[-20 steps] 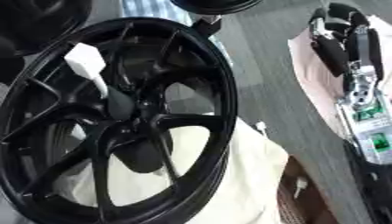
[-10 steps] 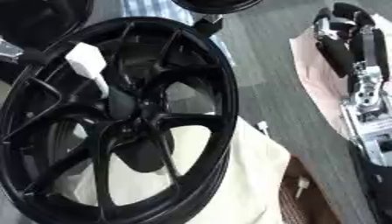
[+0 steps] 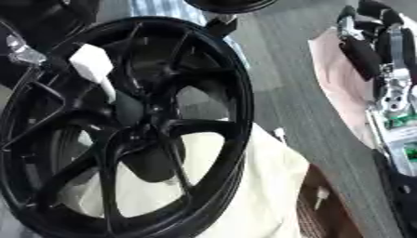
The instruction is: Pull the pin out of the wheel hub.
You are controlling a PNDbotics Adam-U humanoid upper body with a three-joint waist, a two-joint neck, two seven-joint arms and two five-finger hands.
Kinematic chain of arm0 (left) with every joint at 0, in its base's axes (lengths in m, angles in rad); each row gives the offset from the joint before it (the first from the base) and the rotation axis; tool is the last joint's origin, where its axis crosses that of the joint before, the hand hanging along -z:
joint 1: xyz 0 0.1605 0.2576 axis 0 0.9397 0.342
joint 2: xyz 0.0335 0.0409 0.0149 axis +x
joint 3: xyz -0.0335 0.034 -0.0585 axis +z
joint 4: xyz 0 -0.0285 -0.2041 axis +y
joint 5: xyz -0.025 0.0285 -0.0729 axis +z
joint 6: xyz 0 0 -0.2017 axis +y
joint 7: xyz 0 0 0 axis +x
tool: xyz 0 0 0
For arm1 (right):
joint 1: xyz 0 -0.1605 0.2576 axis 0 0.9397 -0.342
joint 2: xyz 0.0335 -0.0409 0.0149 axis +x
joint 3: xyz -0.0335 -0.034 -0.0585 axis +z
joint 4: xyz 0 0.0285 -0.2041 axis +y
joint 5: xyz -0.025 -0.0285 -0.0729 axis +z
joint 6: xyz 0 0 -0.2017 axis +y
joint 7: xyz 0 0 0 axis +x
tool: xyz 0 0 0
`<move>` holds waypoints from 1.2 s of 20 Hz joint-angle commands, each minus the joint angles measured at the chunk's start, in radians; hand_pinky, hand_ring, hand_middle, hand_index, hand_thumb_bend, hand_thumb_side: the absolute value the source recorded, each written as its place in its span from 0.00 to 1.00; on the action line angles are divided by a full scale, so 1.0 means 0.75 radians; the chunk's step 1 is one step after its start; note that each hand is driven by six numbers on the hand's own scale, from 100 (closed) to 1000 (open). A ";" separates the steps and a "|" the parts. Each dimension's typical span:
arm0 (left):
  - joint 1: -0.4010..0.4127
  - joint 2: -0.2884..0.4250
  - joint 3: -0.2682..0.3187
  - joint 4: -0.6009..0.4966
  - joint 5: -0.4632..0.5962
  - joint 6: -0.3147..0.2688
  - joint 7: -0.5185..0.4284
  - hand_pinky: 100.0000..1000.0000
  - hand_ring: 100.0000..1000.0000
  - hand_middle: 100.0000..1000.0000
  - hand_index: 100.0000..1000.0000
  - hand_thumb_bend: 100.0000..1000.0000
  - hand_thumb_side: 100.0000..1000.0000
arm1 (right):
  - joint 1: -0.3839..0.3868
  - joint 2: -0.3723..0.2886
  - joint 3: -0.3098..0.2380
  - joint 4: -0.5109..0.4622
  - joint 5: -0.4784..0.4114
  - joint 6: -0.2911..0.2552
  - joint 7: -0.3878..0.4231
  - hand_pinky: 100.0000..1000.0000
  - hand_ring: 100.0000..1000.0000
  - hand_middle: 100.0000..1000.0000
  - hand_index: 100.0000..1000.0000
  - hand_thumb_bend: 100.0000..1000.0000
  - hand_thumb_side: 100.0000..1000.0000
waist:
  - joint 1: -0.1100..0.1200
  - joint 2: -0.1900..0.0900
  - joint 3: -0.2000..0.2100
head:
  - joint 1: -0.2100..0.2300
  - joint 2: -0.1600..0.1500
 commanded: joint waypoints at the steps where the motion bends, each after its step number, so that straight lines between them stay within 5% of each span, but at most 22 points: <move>1: -0.034 0.007 0.000 0.023 -0.004 -0.146 -0.131 0.79 0.75 0.74 0.83 0.48 0.63 | -0.027 -0.010 0.000 -0.031 -0.002 -0.004 0.006 0.87 0.78 0.79 0.83 0.07 0.50 | -0.007 -0.024 -0.007 | 0.012 -0.004; 24: -0.017 -0.050 -0.052 0.192 -0.081 -0.219 -0.131 0.78 0.73 0.71 0.80 0.37 0.50 | -0.055 0.015 0.003 -0.038 -0.009 -0.010 0.005 0.87 0.78 0.79 0.83 0.07 0.50 | -0.005 -0.007 -0.035 | 0.053 0.001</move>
